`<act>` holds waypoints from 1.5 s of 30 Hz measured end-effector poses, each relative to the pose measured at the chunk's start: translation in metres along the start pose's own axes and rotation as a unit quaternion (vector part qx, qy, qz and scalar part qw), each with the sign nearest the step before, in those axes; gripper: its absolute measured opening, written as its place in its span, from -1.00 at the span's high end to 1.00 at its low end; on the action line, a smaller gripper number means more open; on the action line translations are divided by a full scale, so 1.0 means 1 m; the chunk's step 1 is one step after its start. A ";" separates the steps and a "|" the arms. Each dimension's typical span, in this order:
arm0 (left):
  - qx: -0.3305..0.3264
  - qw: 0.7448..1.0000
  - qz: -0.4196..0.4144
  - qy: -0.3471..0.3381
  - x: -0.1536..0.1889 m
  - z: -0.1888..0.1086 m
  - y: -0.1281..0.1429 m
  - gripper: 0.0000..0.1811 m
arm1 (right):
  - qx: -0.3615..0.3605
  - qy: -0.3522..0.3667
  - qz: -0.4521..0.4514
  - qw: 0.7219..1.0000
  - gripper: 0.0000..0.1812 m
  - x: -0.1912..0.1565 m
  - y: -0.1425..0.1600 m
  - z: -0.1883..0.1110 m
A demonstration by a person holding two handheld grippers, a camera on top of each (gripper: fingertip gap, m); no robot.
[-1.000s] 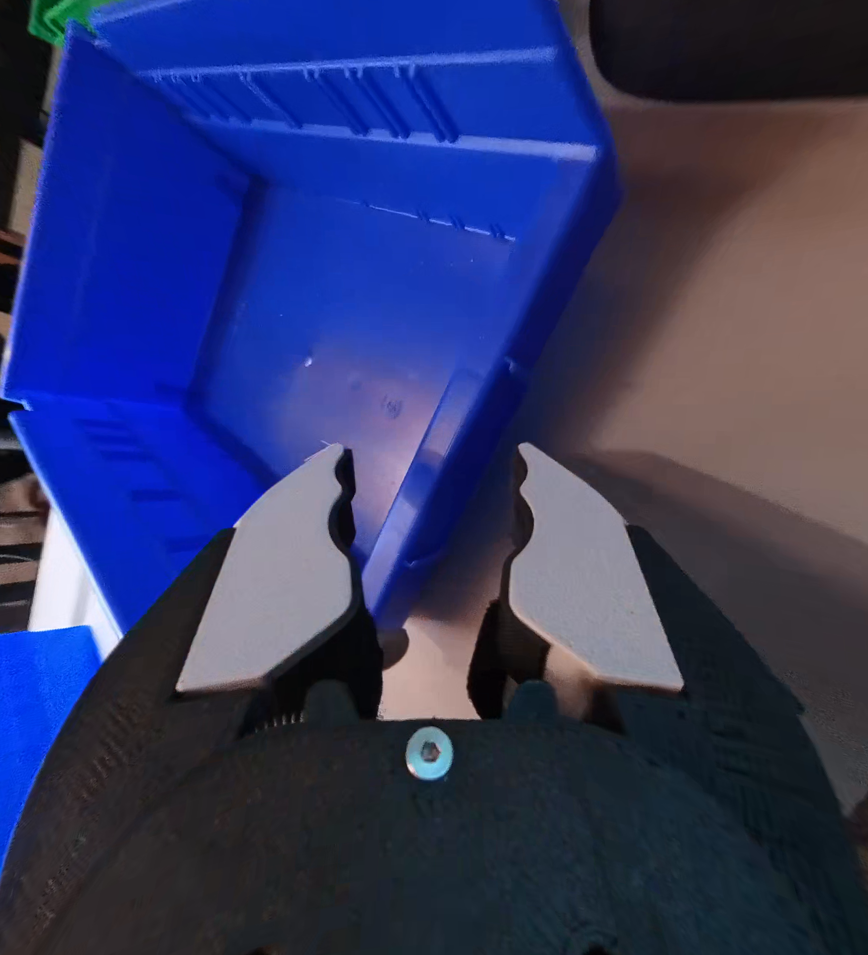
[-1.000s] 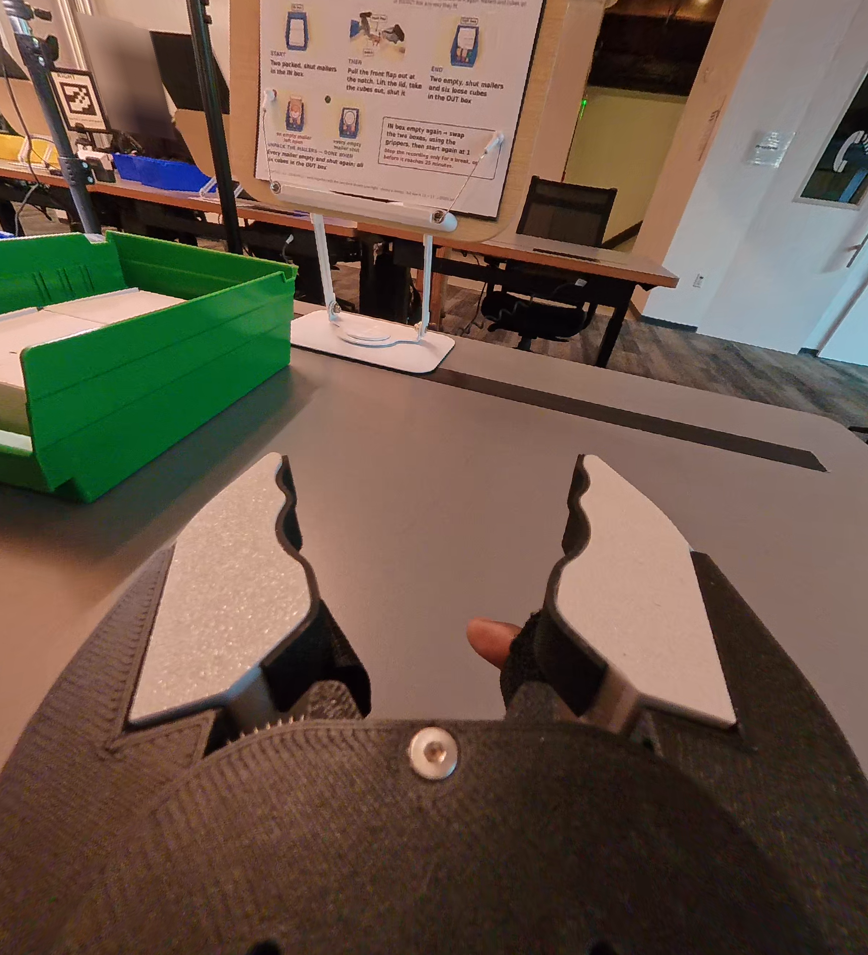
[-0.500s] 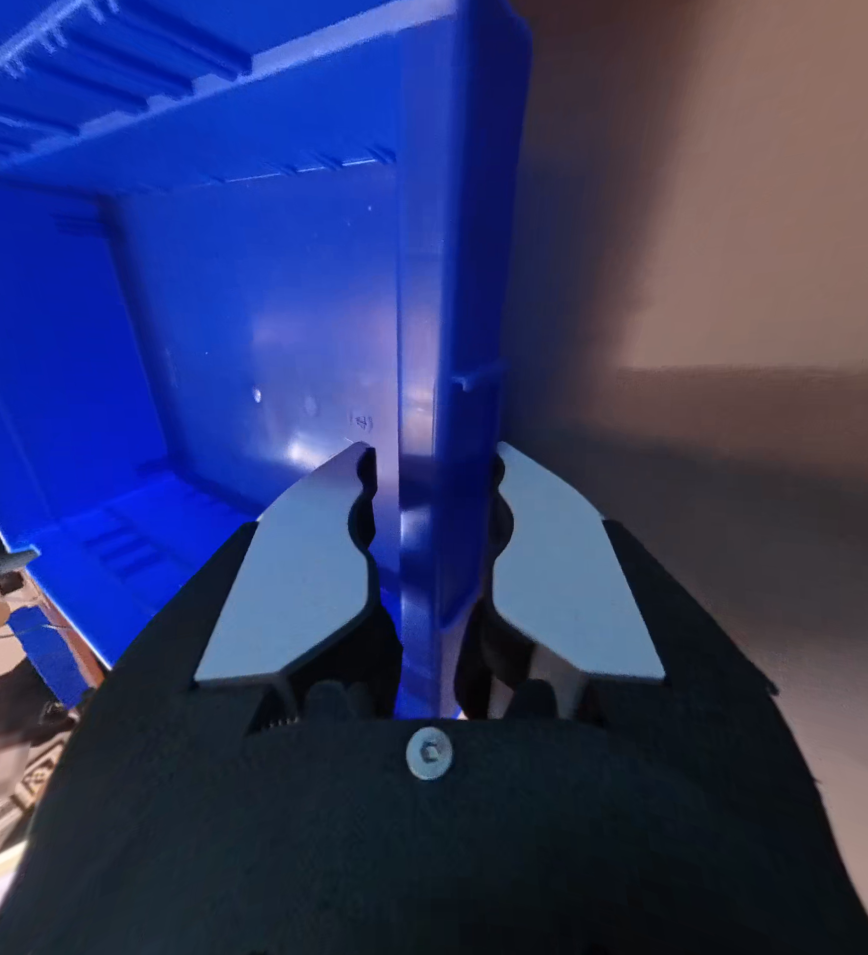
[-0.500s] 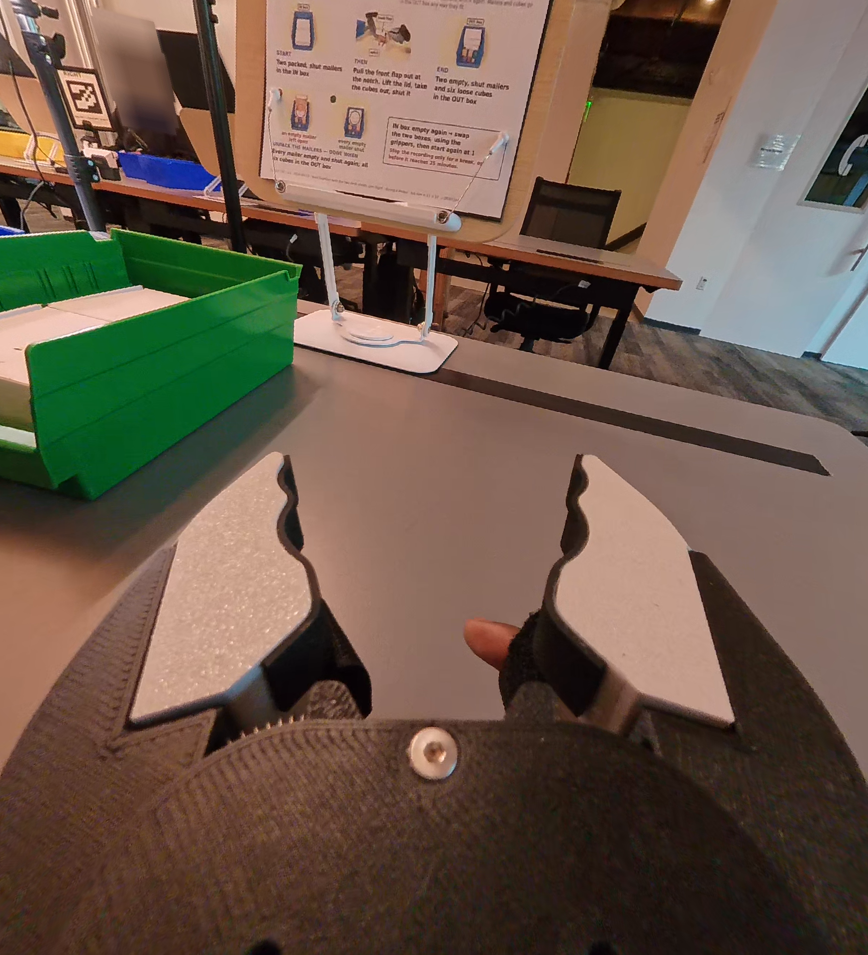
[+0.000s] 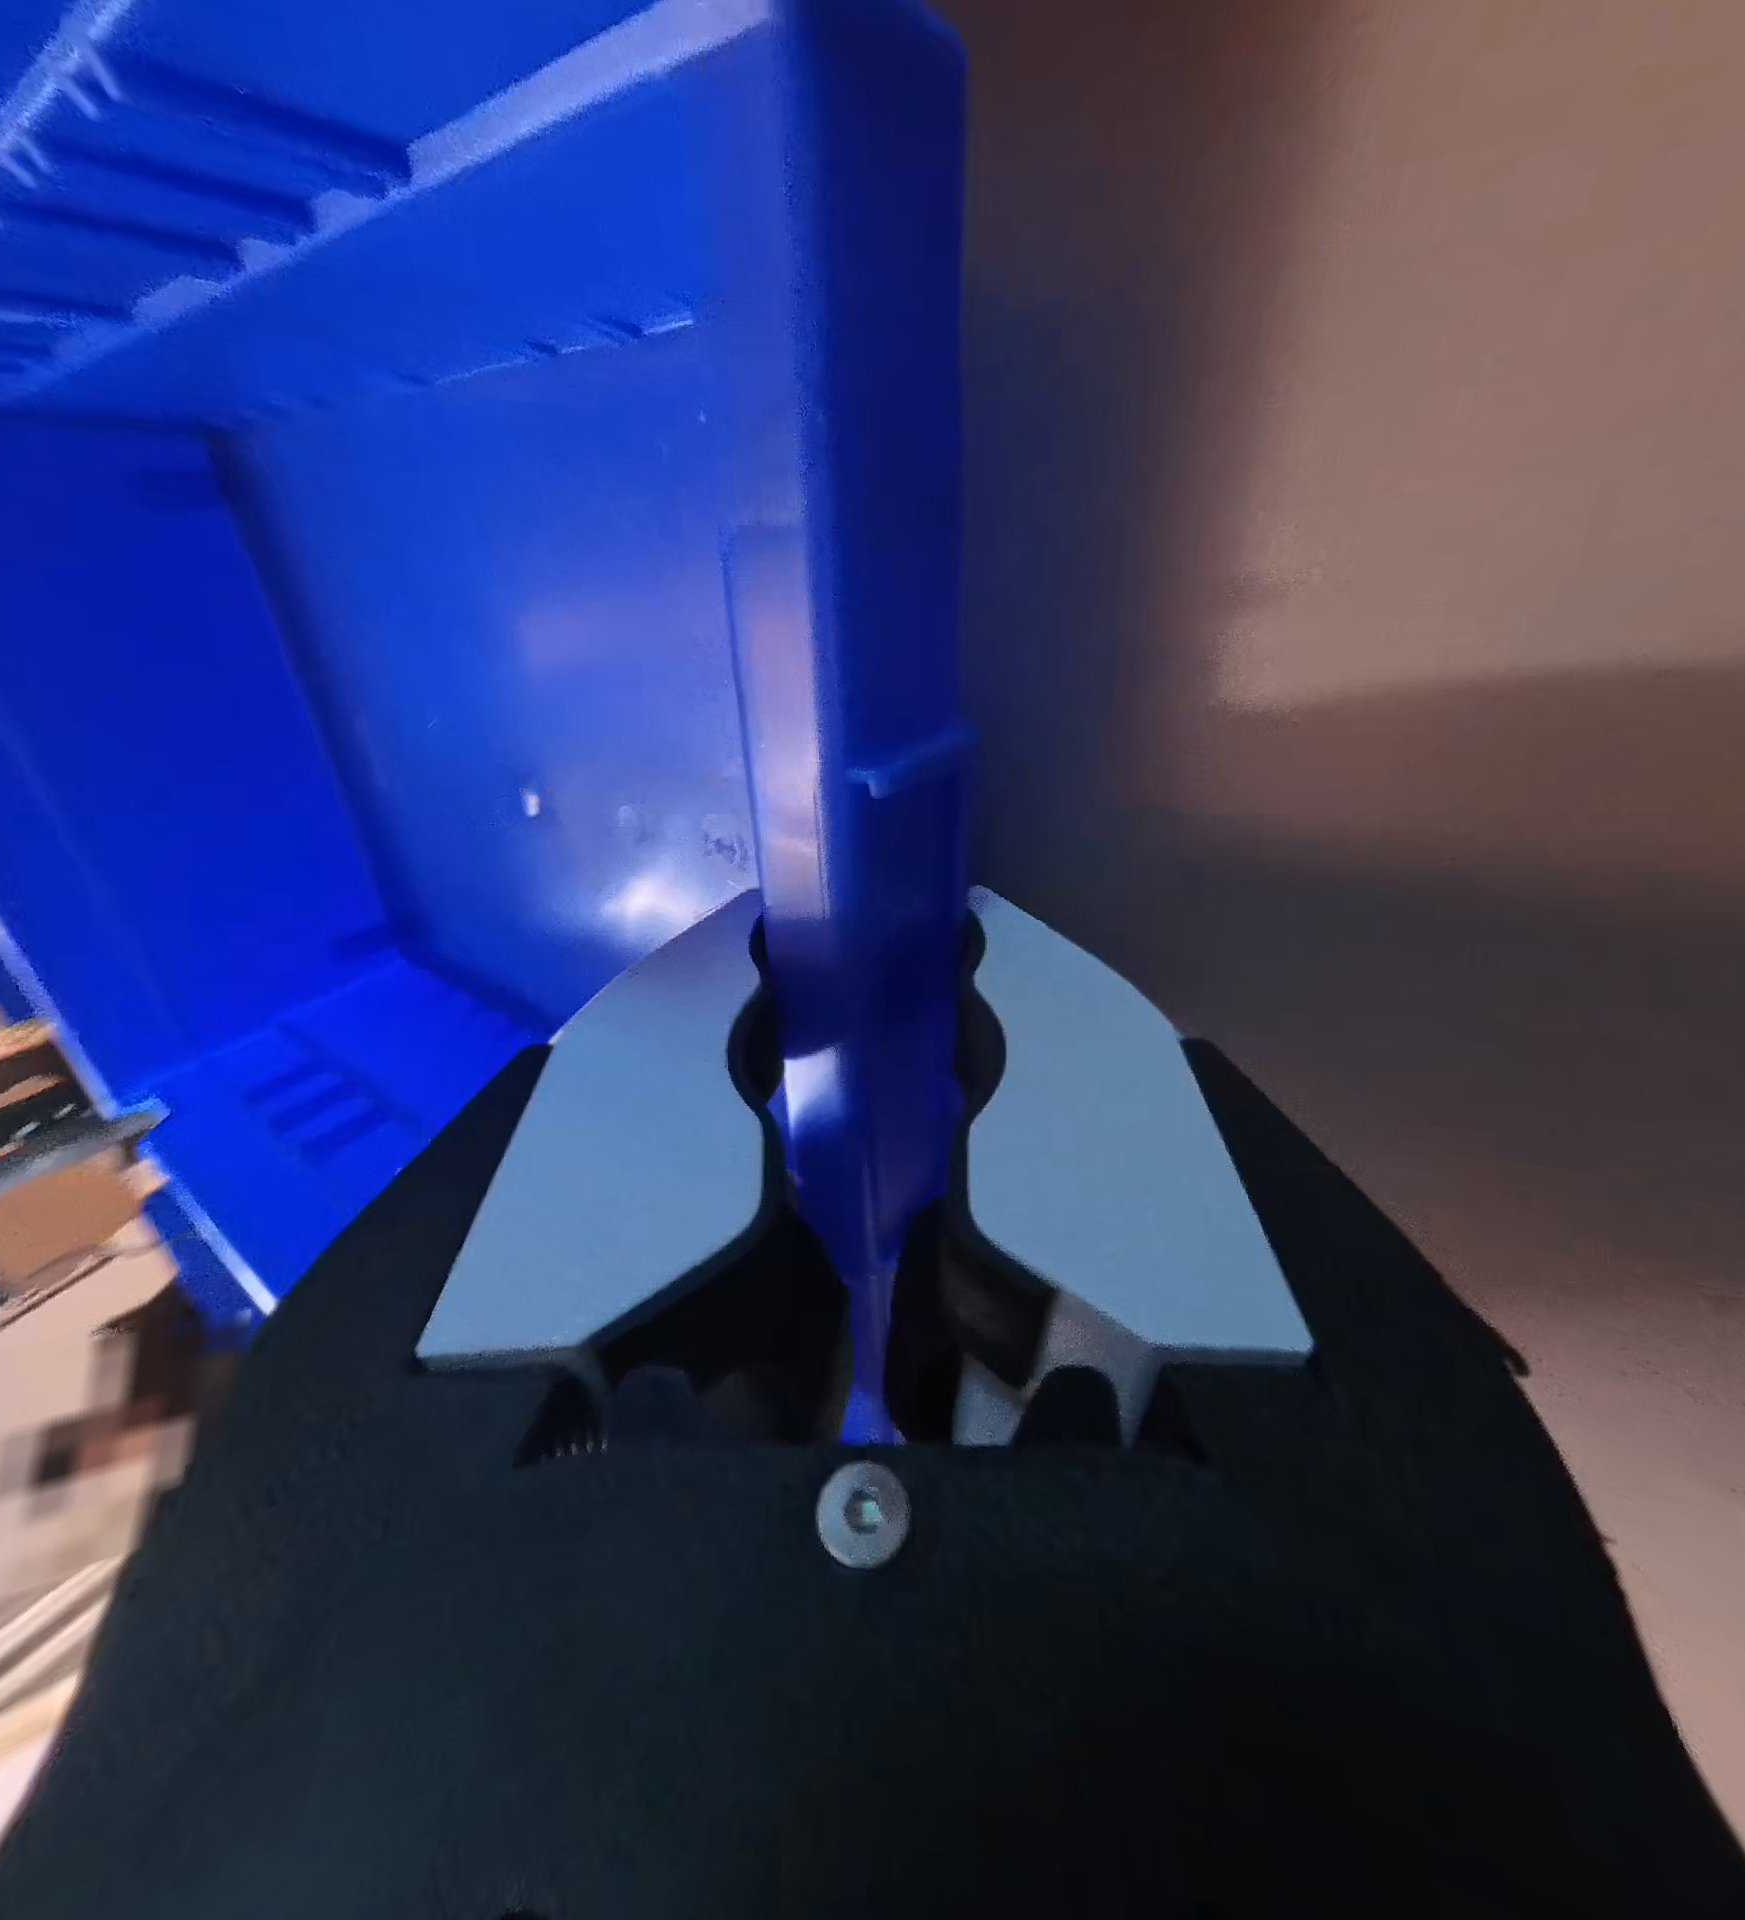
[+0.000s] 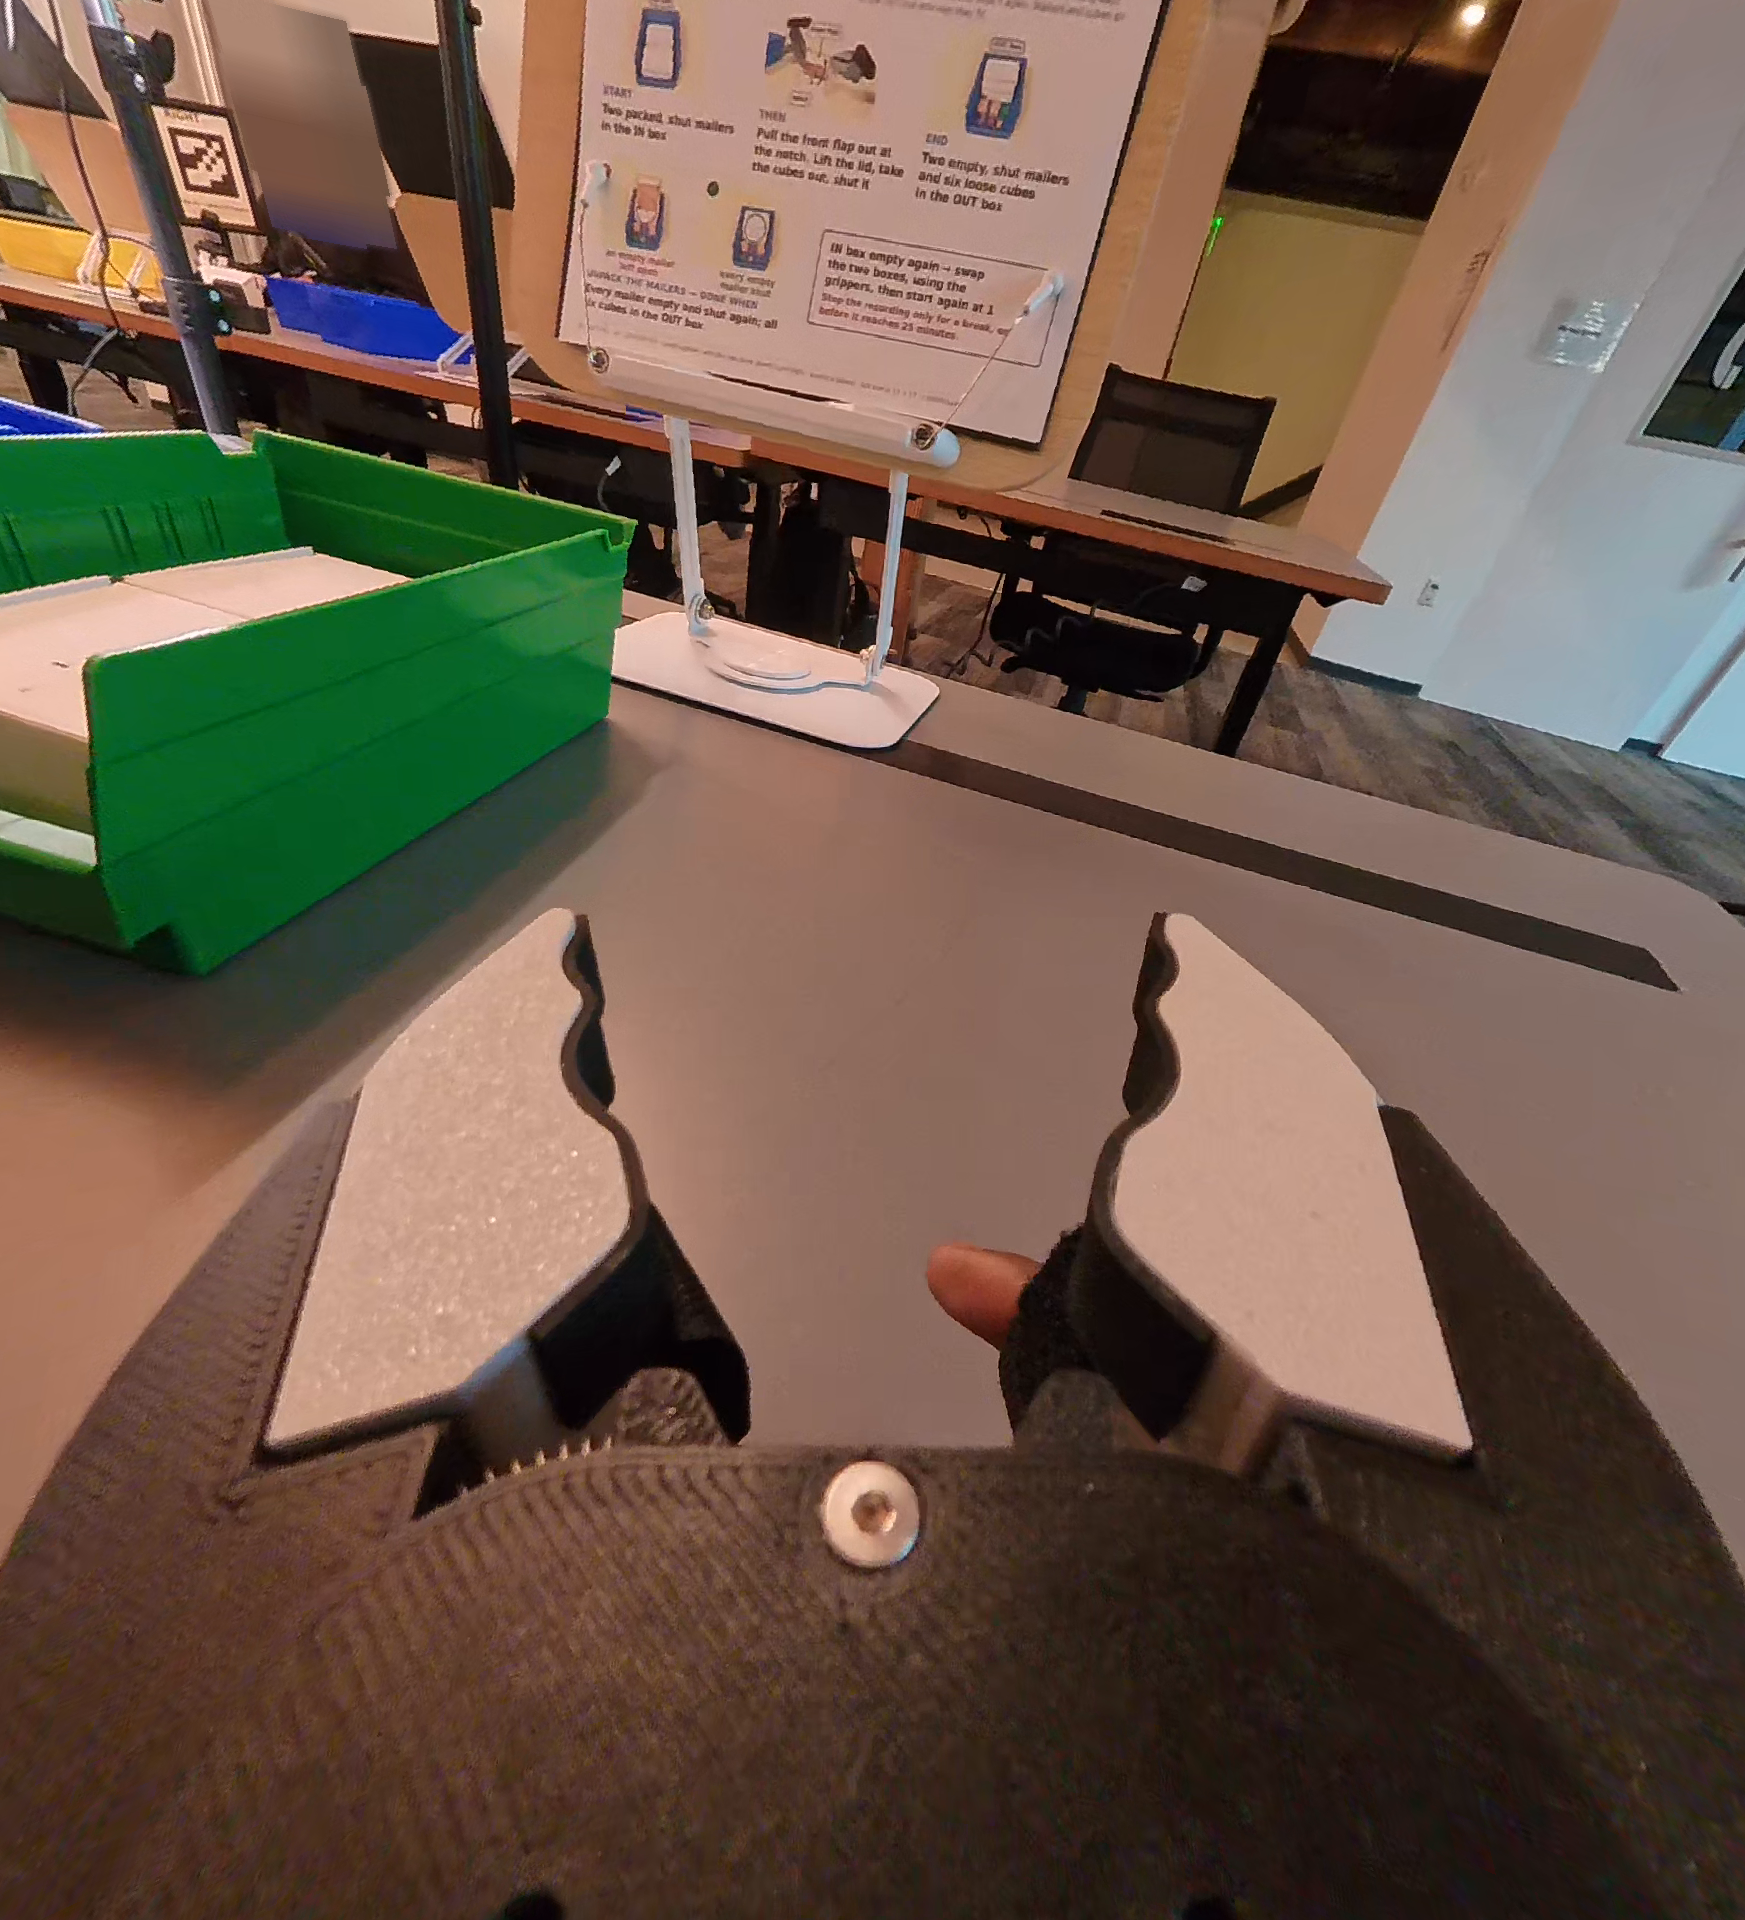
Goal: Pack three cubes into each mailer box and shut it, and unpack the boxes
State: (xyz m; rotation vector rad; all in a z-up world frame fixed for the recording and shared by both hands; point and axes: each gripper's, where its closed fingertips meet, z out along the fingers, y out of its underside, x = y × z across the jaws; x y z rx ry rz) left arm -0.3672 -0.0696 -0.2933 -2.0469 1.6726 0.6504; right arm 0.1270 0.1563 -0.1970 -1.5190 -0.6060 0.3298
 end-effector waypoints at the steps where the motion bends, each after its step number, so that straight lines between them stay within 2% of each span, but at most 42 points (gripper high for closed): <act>1: -0.013 1.000 0.001 -0.025 -0.002 -0.001 0.002 0.68 | 0.000 0.000 -0.001 1.000 -0.09 0.000 0.000 0.000; 4: -0.042 0.996 -0.006 -0.072 -0.004 -0.003 0.006 0.68 | 0.000 0.000 -0.003 1.000 -0.09 -0.001 0.000 0.000; 13: -0.107 0.983 -0.011 -0.152 -0.016 -0.009 0.009 0.68 | -0.001 -0.001 -0.006 1.000 -0.09 -0.001 0.000 0.001; 19: -0.142 0.970 -0.019 -0.199 -0.044 -0.034 0.003 0.68 | -0.001 -0.003 -0.009 1.000 -0.08 -0.002 0.000 0.001; 23: -0.156 0.956 -0.018 -0.250 -0.074 -0.059 -0.015 0.68 | -0.001 -0.003 -0.009 1.000 -0.08 -0.002 -0.001 0.001; 27: -0.146 0.948 -0.026 -0.283 -0.102 -0.079 -0.049 0.68 | 0.002 -0.003 -0.008 1.000 -0.08 -0.001 -0.002 0.000; 31: -0.126 0.944 -0.031 -0.303 -0.123 -0.086 -0.096 0.68 | 0.012 -0.012 -0.022 1.000 -0.14 -0.004 -0.006 -0.001; 34: -0.094 0.948 -0.027 -0.303 -0.132 -0.083 -0.138 0.68 | 0.028 -0.021 -0.116 0.993 -0.10 -0.016 -0.012 -0.004; 38: -0.047 0.952 -0.011 -0.302 -0.141 -0.074 -0.196 0.68 | 0.014 -0.009 -0.271 0.962 -0.03 -0.027 -0.007 -0.005; 42: -0.012 0.952 0.011 -0.306 -0.150 -0.065 -0.253 0.68 | 0.014 -0.036 -0.236 0.971 0.02 -0.027 -0.006 -0.008; 45: 0.014 0.955 0.019 -0.297 -0.153 -0.056 -0.294 0.68 | 0.048 -0.011 -0.189 0.981 0.11 -0.007 -0.020 -0.015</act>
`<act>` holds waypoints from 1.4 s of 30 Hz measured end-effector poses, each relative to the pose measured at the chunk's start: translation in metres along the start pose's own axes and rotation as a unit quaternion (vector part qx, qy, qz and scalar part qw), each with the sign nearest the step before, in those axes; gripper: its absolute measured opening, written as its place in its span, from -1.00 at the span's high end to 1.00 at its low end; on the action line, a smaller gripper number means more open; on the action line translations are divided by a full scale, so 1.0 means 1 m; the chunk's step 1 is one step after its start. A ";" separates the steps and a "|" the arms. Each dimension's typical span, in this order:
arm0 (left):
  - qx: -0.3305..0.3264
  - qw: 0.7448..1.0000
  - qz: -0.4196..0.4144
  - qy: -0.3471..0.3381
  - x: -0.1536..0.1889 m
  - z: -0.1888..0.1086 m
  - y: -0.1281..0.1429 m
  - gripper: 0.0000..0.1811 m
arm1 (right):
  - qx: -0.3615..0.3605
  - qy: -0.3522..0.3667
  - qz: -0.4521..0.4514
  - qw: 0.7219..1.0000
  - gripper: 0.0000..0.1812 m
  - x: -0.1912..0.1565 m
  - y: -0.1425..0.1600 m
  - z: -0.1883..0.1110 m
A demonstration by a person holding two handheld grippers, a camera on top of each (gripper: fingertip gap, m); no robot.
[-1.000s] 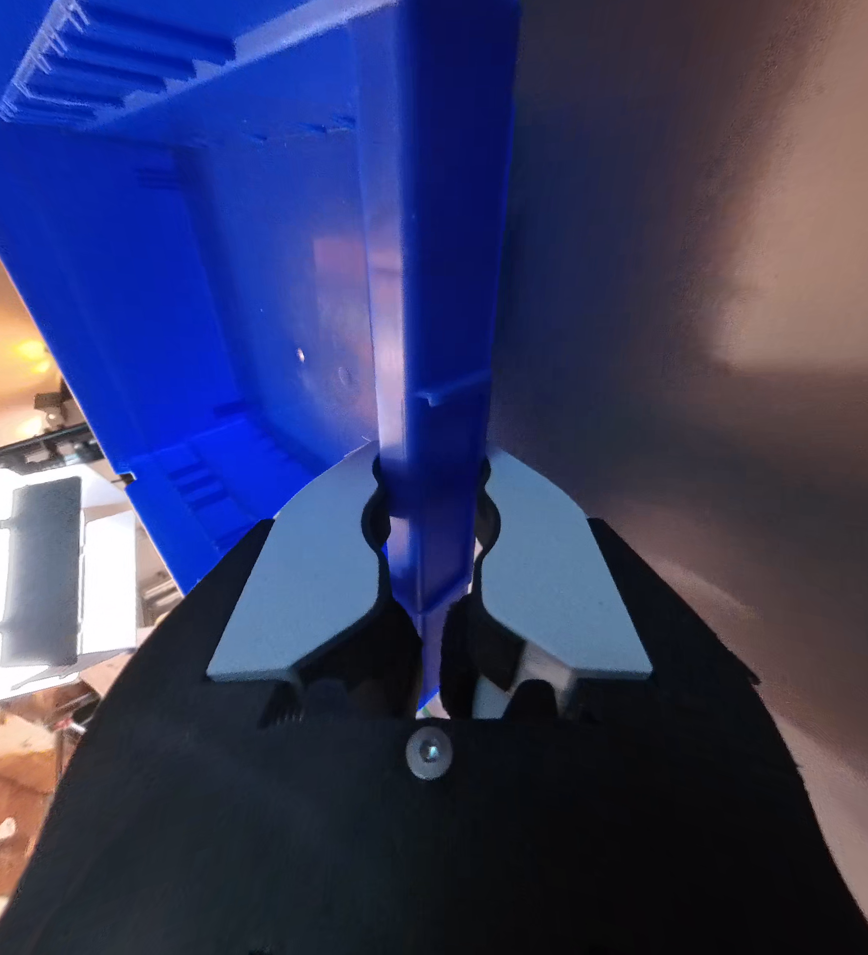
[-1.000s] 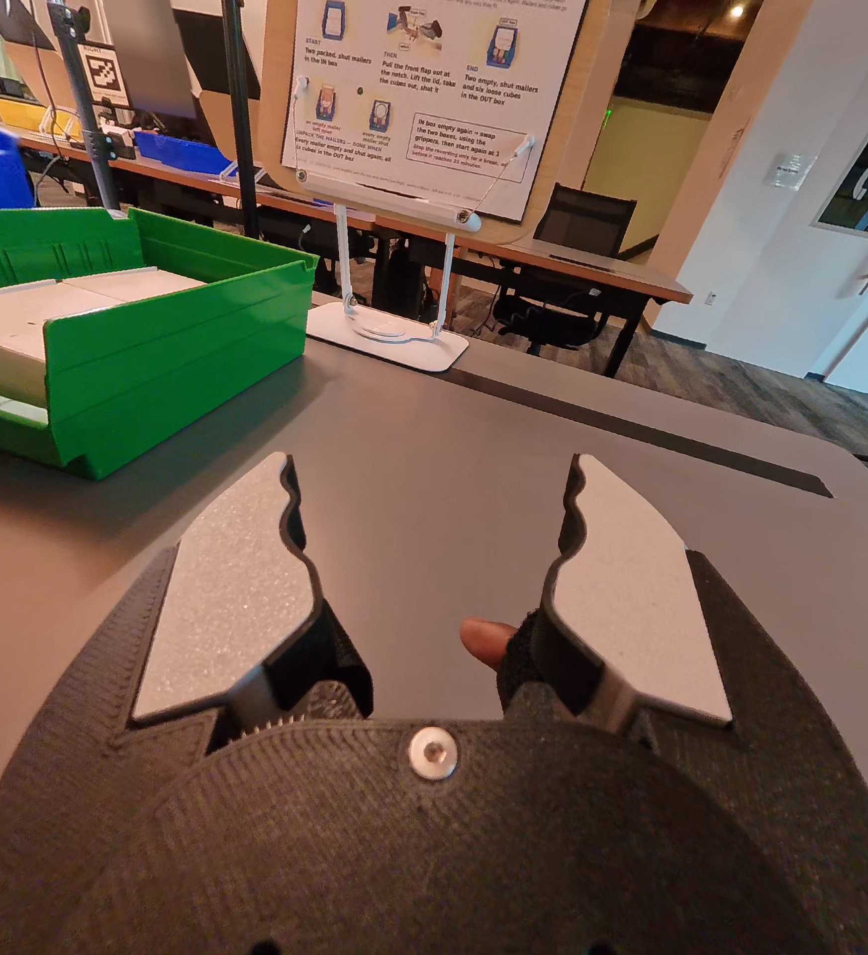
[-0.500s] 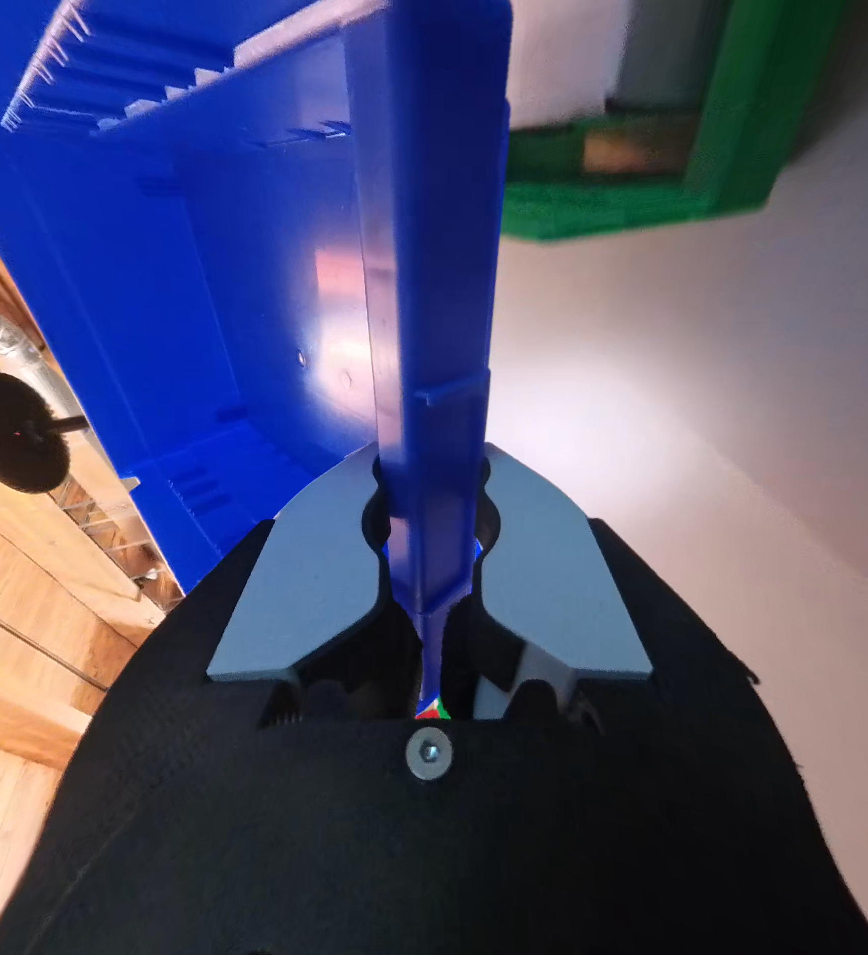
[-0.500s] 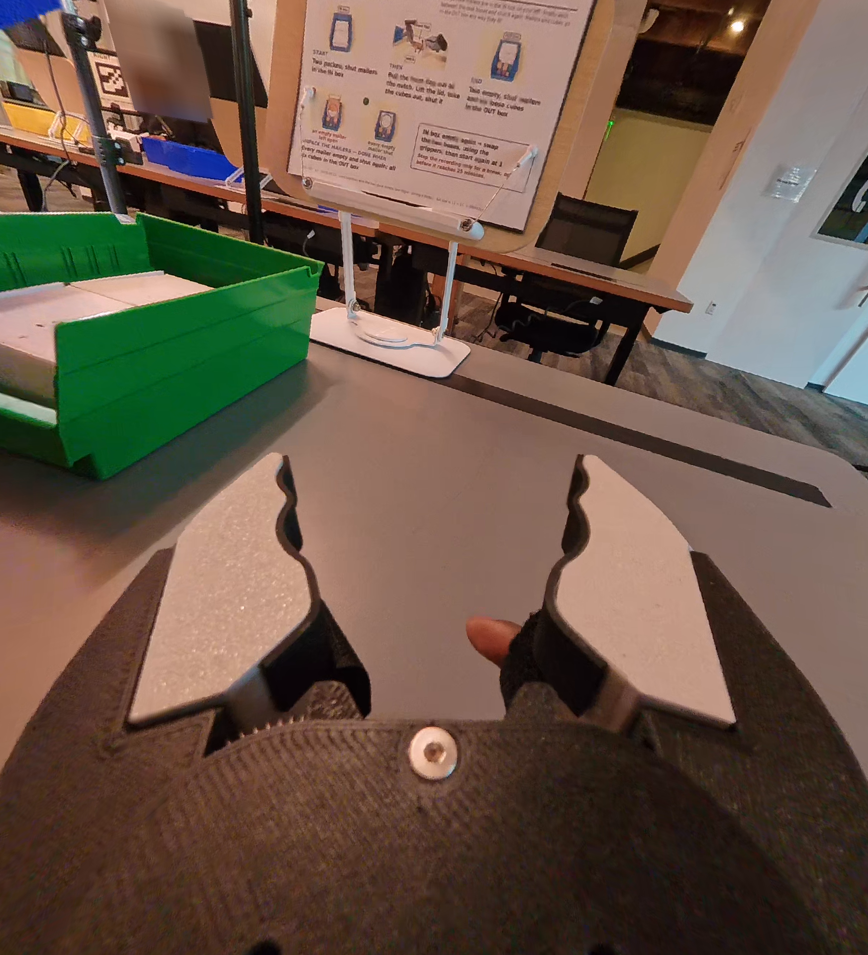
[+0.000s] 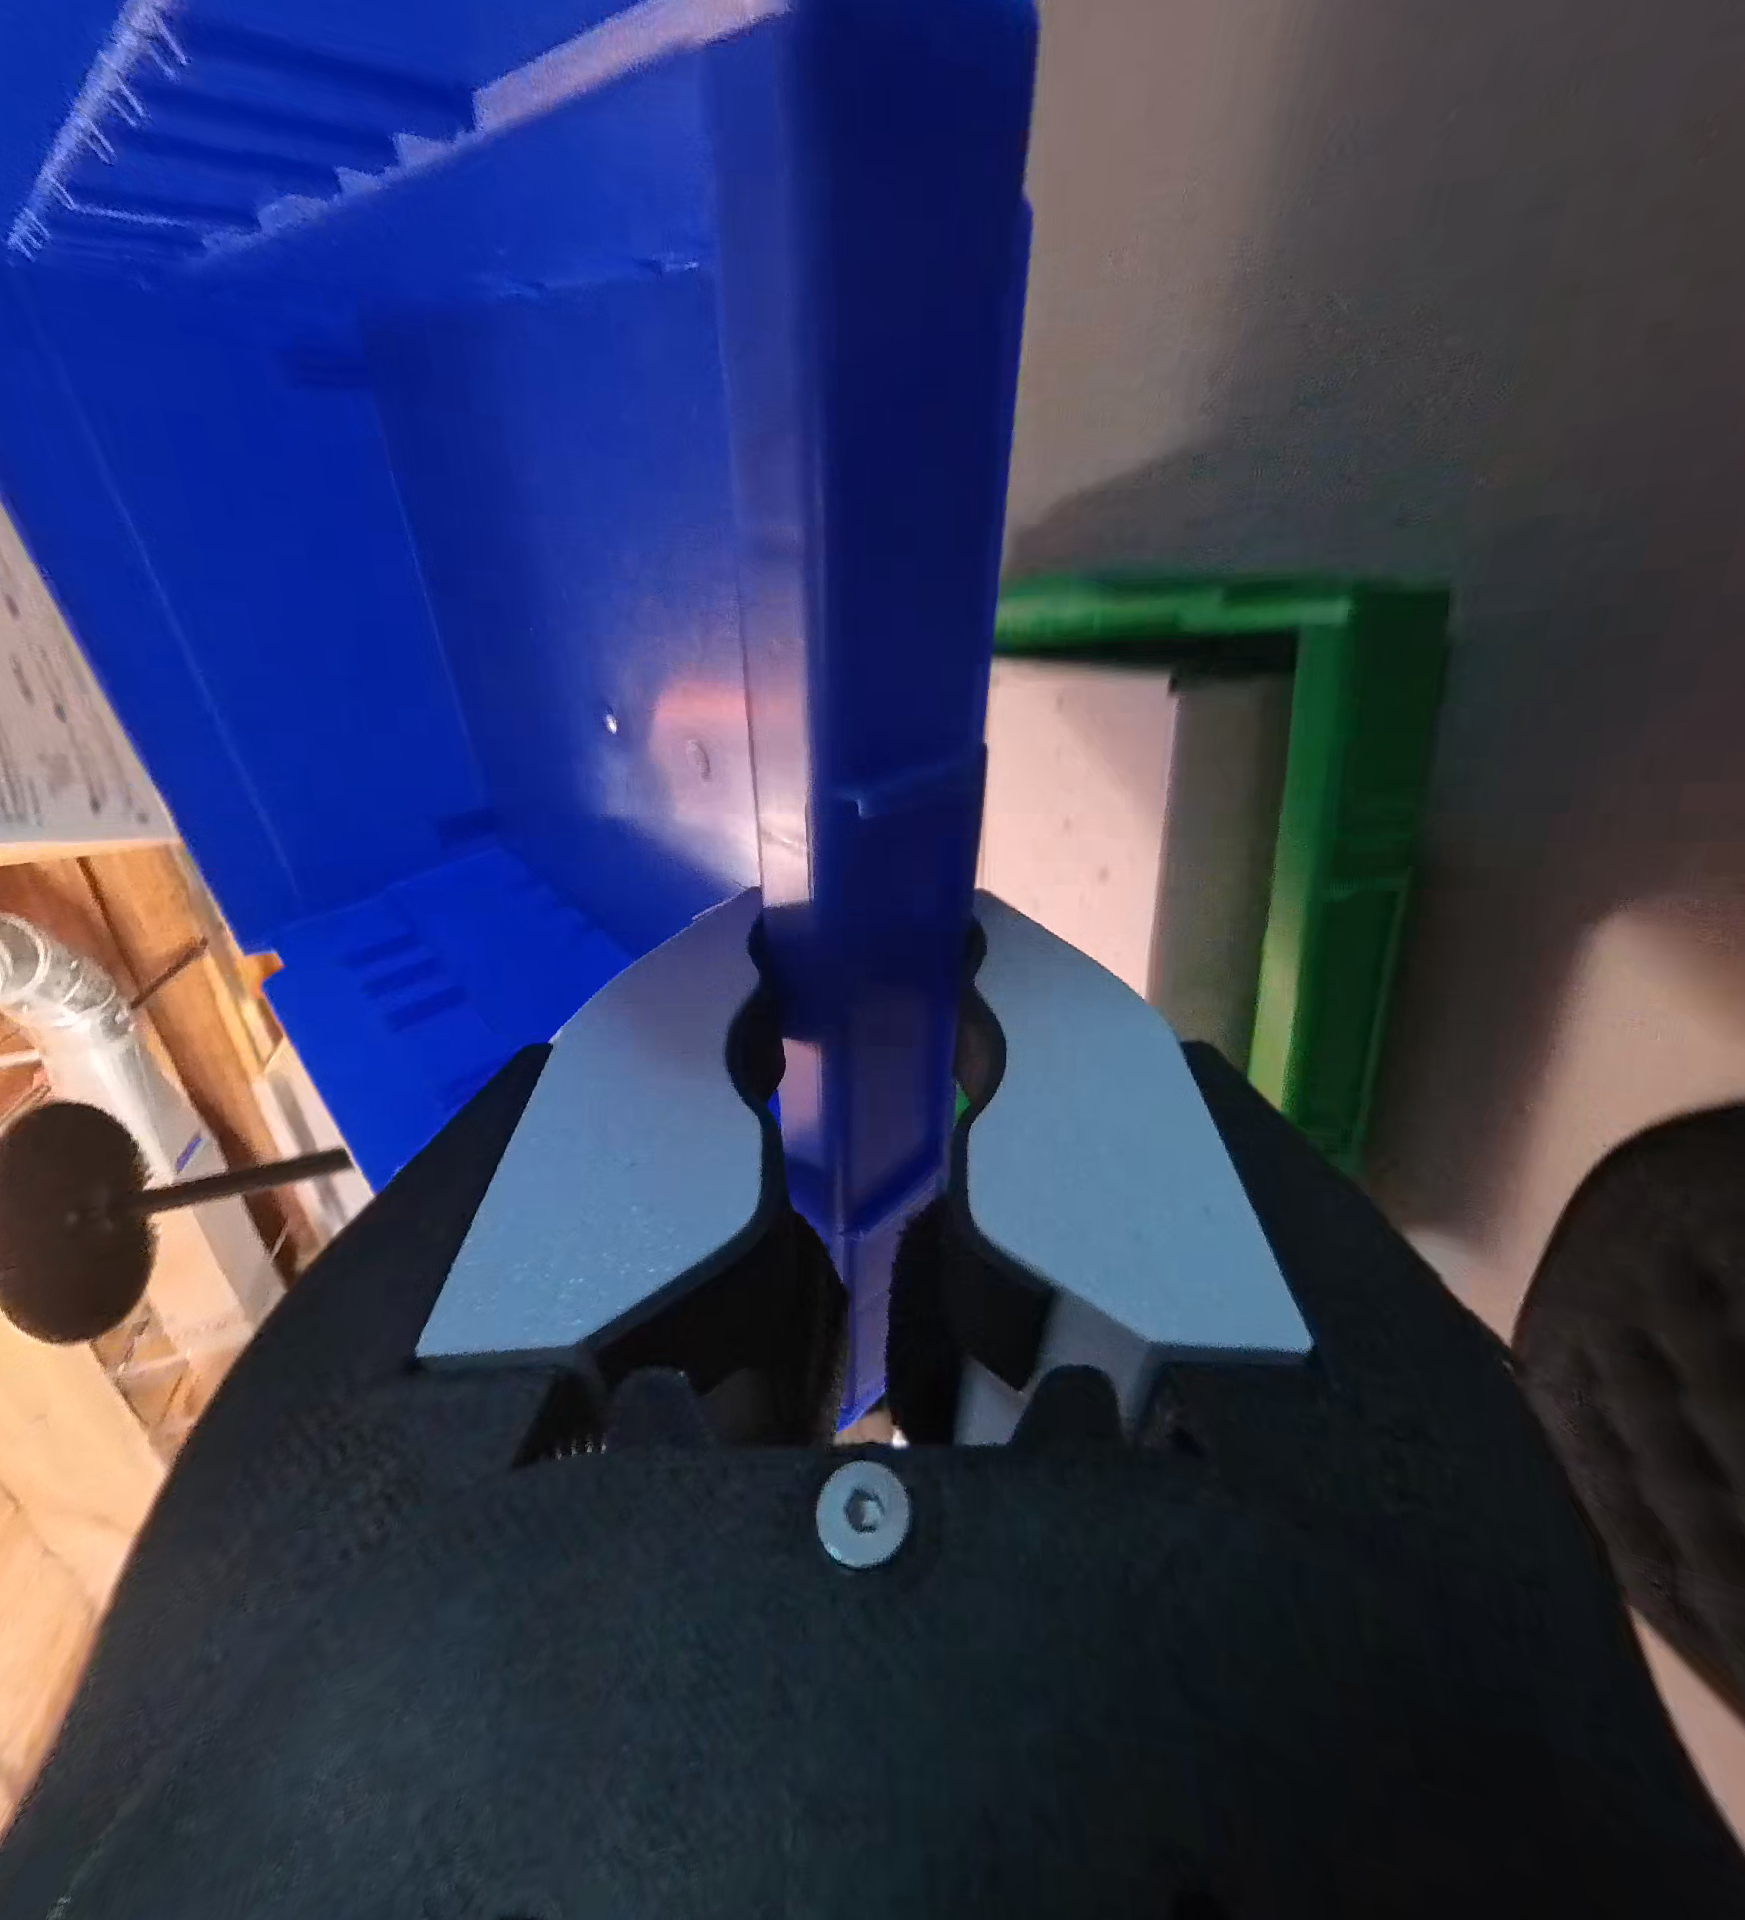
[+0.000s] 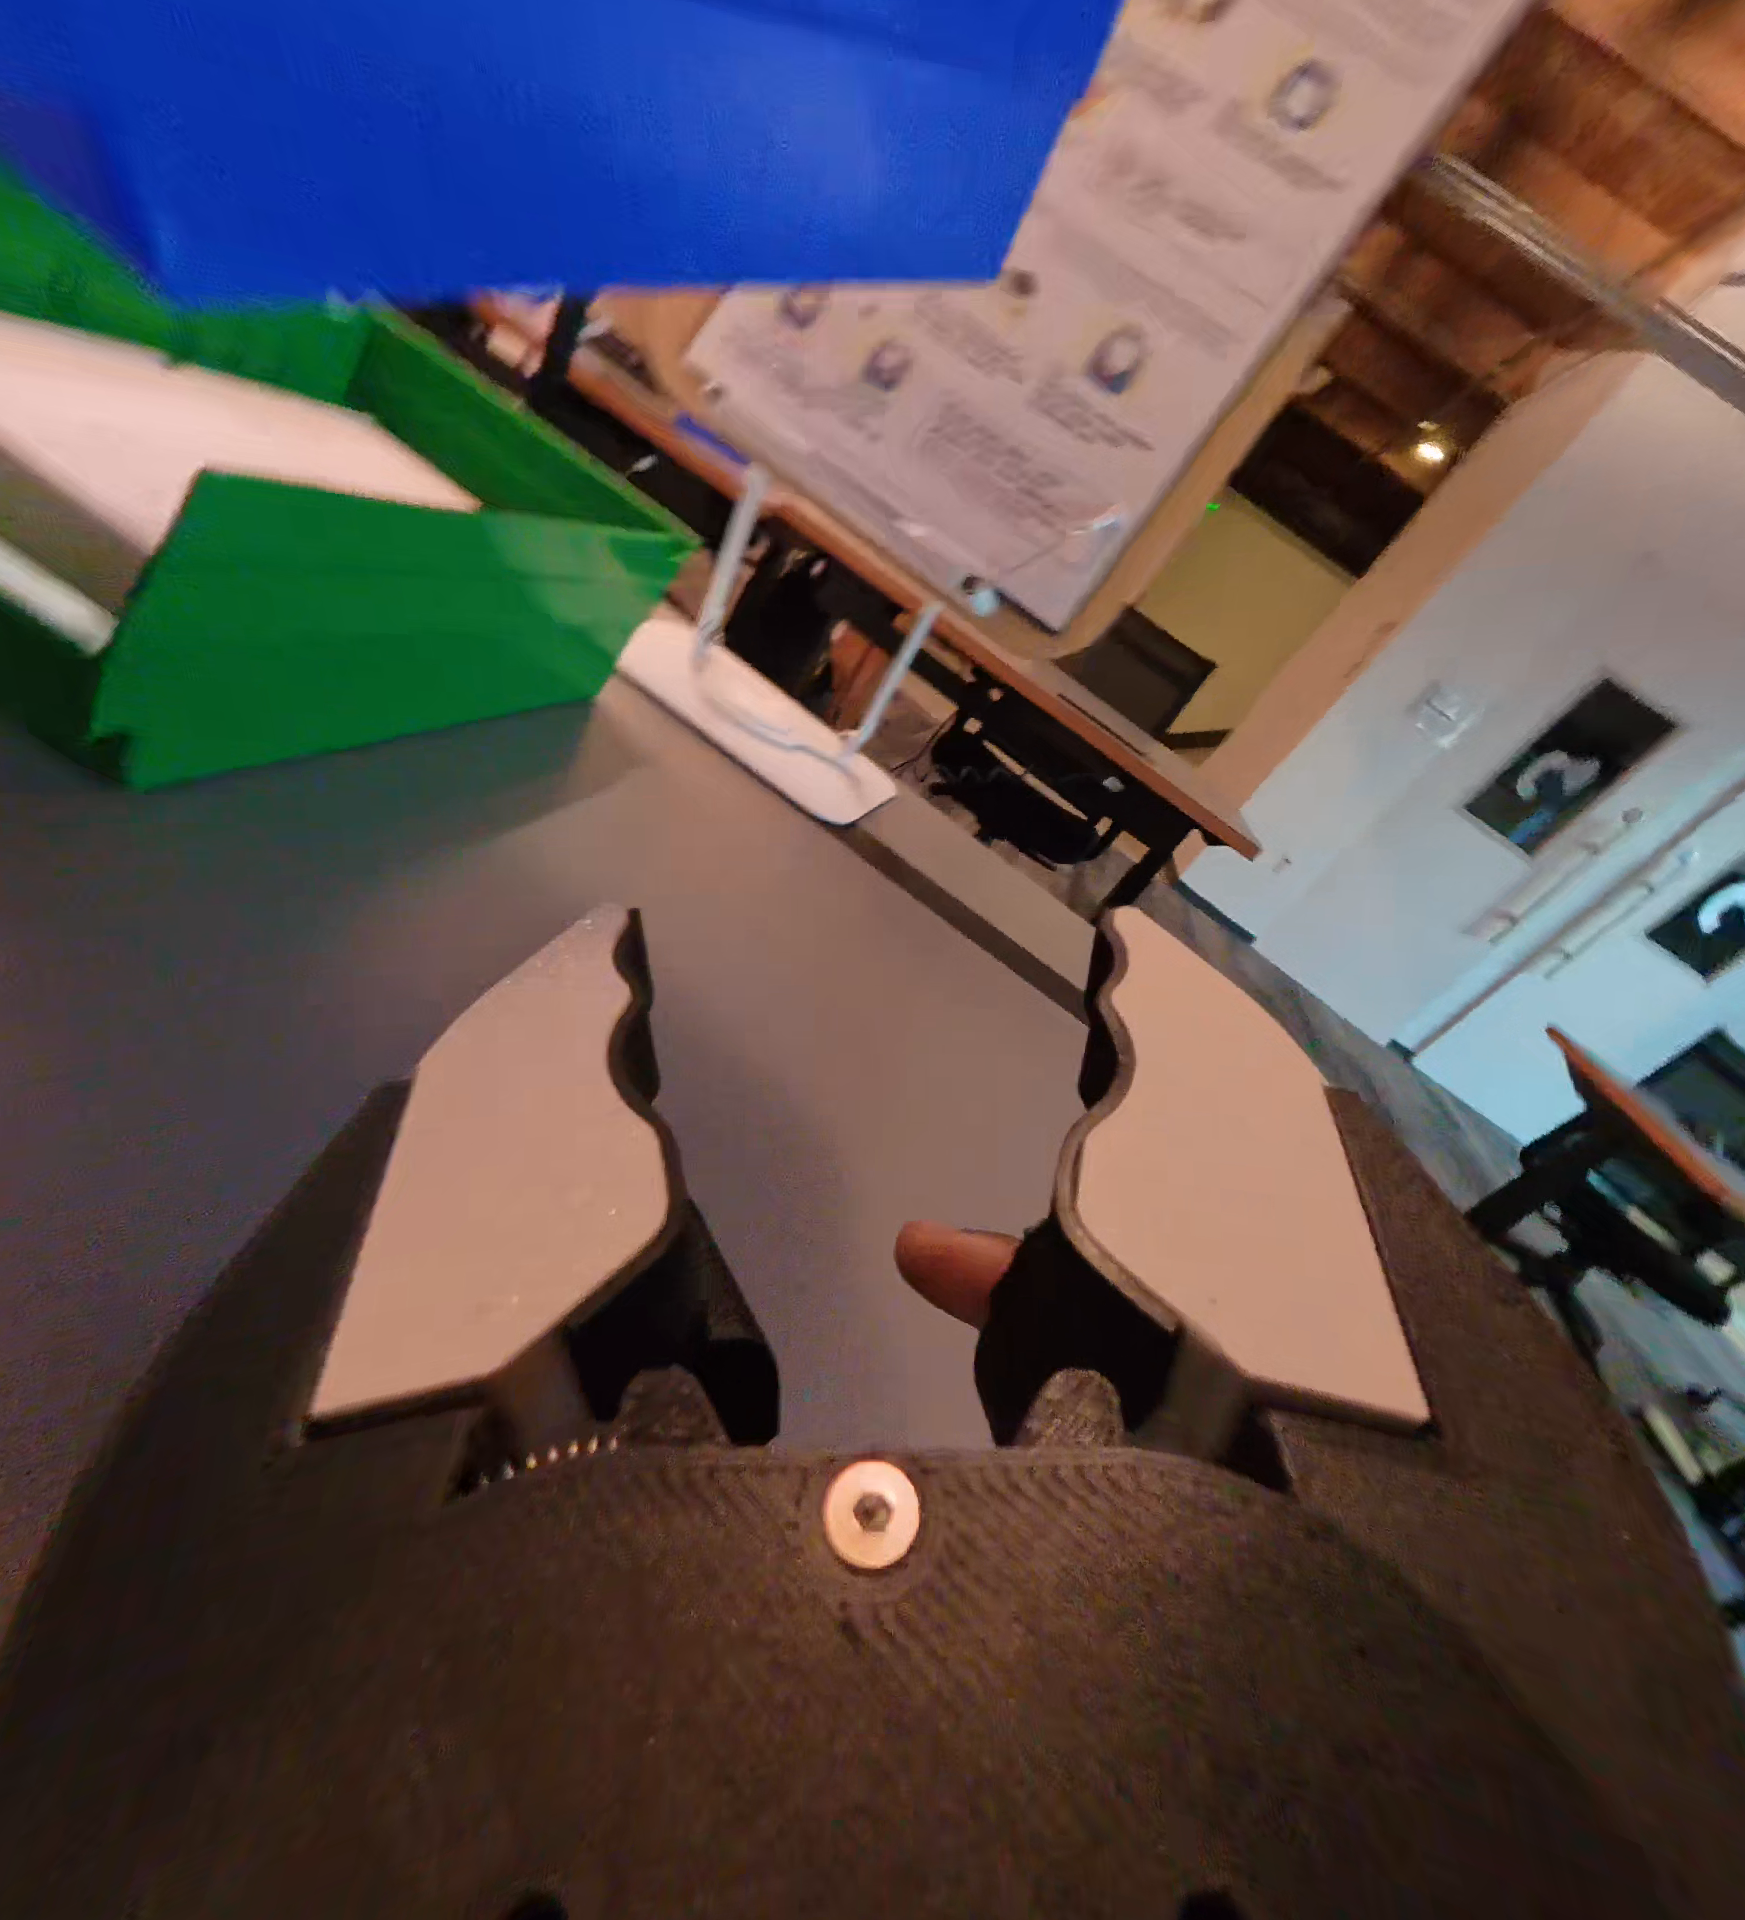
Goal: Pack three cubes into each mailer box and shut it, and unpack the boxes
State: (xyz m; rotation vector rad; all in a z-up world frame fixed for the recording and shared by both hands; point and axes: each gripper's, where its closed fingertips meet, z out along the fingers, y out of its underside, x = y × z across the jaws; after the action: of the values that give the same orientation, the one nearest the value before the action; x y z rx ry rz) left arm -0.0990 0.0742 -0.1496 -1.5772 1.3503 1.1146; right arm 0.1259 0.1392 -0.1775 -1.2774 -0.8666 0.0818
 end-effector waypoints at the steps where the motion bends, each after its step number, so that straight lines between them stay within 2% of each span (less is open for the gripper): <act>1: 0.009 1.000 -0.001 0.006 0.002 0.003 -0.014 0.68 | 0.008 0.024 0.031 0.999 0.14 0.014 0.000 -0.003; 3: 0.023 1.000 -0.003 0.020 0.006 0.009 -0.039 0.68 | 0.024 0.090 0.113 0.989 0.20 0.050 0.004 -0.012; 6: 0.033 0.999 0.005 0.032 0.012 0.020 -0.074 0.68 | 0.059 0.189 0.248 0.948 0.27 0.102 0.017 -0.037; 8: 0.035 0.999 0.013 0.038 0.017 0.028 -0.095 0.68 | 0.087 0.216 0.299 0.926 0.28 0.119 0.022 -0.049; 11: 0.036 0.997 0.019 0.059 0.028 0.043 -0.122 0.68 | 0.098 0.225 0.309 0.919 0.28 0.123 0.022 -0.053; 14: 0.014 0.997 0.041 0.070 0.035 0.056 -0.136 0.66 | 0.096 0.226 0.300 0.922 0.27 0.122 0.021 -0.052; 20: 0.037 0.992 0.022 0.118 0.046 0.059 -0.184 0.68 | 0.111 0.251 0.332 0.902 0.28 0.134 0.027 -0.063; 23: 0.031 0.992 0.023 0.123 0.060 0.072 -0.188 0.67 | 0.113 0.251 0.354 0.894 0.26 0.136 0.031 -0.064; 31: 0.006 0.978 0.021 0.205 0.114 0.094 -0.185 0.67 | 0.109 0.251 0.342 0.899 0.28 0.134 0.031 -0.063; 36: 0.020 0.984 0.010 0.179 0.117 0.098 -0.189 0.66 | 0.105 0.246 0.342 0.901 0.27 0.131 0.031 -0.061; 40: 0.060 0.995 0.003 0.077 0.093 0.088 -0.192 0.24 | 0.099 0.239 0.332 0.907 0.20 0.128 0.031 -0.057; 42: 0.098 0.992 -0.043 0.071 0.085 0.066 -0.191 0.18 | 0.112 0.230 0.319 0.913 0.00 0.125 0.023 -0.055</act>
State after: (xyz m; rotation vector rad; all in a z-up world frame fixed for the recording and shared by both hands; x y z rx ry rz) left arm 0.0860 0.1373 -0.2491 -1.5772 1.4238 0.8044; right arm 0.2546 0.1655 -0.1339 -1.2452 -0.0103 0.3719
